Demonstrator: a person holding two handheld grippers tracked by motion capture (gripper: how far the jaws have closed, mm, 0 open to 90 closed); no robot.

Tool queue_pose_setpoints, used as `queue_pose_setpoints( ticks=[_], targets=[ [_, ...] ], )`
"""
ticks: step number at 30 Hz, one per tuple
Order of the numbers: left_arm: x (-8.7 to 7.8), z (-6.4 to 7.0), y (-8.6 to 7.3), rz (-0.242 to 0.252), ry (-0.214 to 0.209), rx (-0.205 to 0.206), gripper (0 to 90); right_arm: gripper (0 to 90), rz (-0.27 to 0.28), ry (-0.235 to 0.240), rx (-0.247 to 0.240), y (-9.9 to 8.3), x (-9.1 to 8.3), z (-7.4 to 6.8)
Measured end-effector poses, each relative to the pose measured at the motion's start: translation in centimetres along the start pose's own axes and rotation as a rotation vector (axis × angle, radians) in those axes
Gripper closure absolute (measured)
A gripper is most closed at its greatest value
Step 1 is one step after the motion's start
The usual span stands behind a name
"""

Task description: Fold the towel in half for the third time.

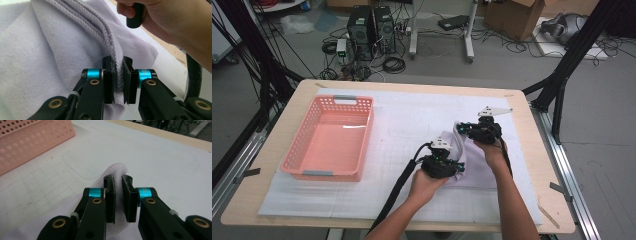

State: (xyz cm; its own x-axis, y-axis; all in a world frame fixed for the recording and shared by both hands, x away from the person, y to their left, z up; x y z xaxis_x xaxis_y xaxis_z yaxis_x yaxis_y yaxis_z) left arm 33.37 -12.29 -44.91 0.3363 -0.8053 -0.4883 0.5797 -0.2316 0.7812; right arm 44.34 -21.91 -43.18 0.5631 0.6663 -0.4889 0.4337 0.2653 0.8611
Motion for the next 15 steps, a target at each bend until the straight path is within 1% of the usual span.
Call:
queue_pose_setpoints(
  ticks=[2, 3, 4, 5, 8, 9, 10, 12, 13, 15],
  targets=[
    [0.8, 0.3, 0.0, -0.008, 0.002, 0.007, 81.2, 82.5, -0.003, -0.016, 0.010, -0.3, -0.5, 0.4],
    [1.1, 0.4, 0.1, -0.005, 0.001, 0.004, 81.2, 82.5, 0.002, -0.023, 0.013, -0.4, -0.8, 0.7],
    [1.1, 0.4, 0.1, -0.005, 0.001, 0.004, 81.1, 82.4, -0.001, -0.032, 0.017, -0.5, -1.0, 0.9],
    [1.7, 0.6, 0.1, 0.001, -0.003, -0.006, 80.9, 82.4, 0.003, -0.042, 0.013, -0.6, -1.2, 1.2],
    [2.3, 0.8, 0.1, 0.015, -0.004, 0.006, 79.4, 82.4, 0.000, -0.051, 0.028, -1.0, -1.8, 1.9],
    [2.3, 0.8, 0.1, 0.015, -0.004, 0.006, 79.1, 82.4, 0.002, -0.052, 0.033, -1.0, -2.0, 2.0],
    [2.6, 0.7, 0.0, 0.008, -0.001, 0.011, 79.0, 82.4, -0.001, -0.058, 0.030, -1.0, -2.1, 2.2],
    [2.8, 0.7, 0.0, 0.010, -0.001, 0.004, 78.9, 82.4, -0.009, -0.065, 0.030, -1.1, -2.2, 2.2],
    [3.0, 0.8, 0.0, 0.013, -0.002, -0.007, 78.6, 82.5, -0.015, -0.069, 0.027, -1.2, -2.3, 2.3],
    [3.1, 0.8, 0.0, 0.017, -0.002, -0.008, 75.8, 82.5, -0.030, -0.079, 0.022, -1.3, -2.2, 2.3]
  ],
)
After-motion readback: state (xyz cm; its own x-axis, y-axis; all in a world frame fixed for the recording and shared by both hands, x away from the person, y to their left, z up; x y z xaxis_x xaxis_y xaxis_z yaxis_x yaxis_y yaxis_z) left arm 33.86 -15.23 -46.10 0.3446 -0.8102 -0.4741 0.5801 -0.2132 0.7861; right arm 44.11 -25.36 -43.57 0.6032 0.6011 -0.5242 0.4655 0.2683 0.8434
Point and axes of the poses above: each handheld gripper's, and its own axes: x roughly forward along the jaws, y roughly out of its top, z roughly to its right, the point moved 7 cm from there along x, roughly forward along the jaws, and after that the axes turned 1 degree about z, right-handed, at the moved point
